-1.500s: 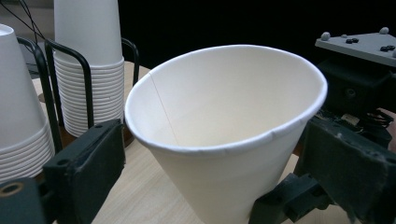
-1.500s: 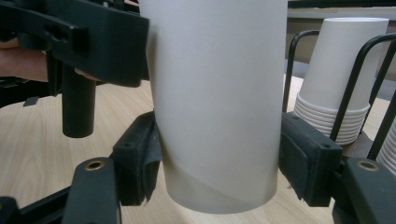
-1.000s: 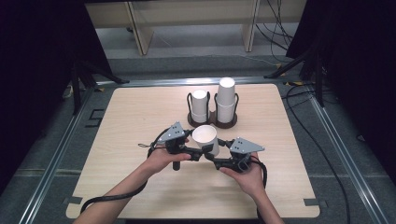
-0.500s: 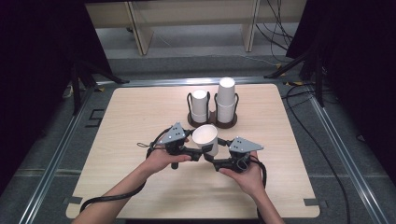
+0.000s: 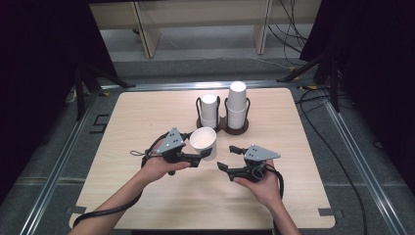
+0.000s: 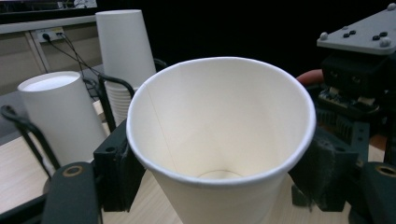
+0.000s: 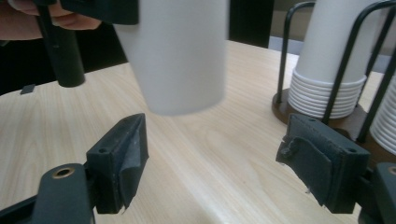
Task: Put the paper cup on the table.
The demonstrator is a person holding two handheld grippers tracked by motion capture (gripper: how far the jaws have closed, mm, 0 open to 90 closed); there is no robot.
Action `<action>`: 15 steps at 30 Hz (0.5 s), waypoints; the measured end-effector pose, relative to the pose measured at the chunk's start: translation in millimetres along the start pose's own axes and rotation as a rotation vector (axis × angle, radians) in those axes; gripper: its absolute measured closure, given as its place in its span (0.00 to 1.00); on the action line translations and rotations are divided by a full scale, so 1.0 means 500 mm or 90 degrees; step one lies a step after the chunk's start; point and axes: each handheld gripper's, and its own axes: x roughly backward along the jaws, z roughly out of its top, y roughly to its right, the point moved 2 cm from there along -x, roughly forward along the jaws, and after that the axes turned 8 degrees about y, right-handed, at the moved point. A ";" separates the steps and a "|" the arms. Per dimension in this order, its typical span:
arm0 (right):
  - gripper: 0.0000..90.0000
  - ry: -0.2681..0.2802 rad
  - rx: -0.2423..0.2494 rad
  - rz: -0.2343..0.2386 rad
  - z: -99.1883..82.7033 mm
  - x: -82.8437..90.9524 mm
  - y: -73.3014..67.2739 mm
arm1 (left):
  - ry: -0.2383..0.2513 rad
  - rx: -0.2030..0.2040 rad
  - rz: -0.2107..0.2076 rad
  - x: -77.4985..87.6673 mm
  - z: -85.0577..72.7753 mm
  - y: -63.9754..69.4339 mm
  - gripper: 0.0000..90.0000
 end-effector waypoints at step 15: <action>0.26 0.020 0.007 -0.026 -0.007 0.013 0.012 | -0.008 -0.002 0.074 0.083 -0.021 -0.024 0.29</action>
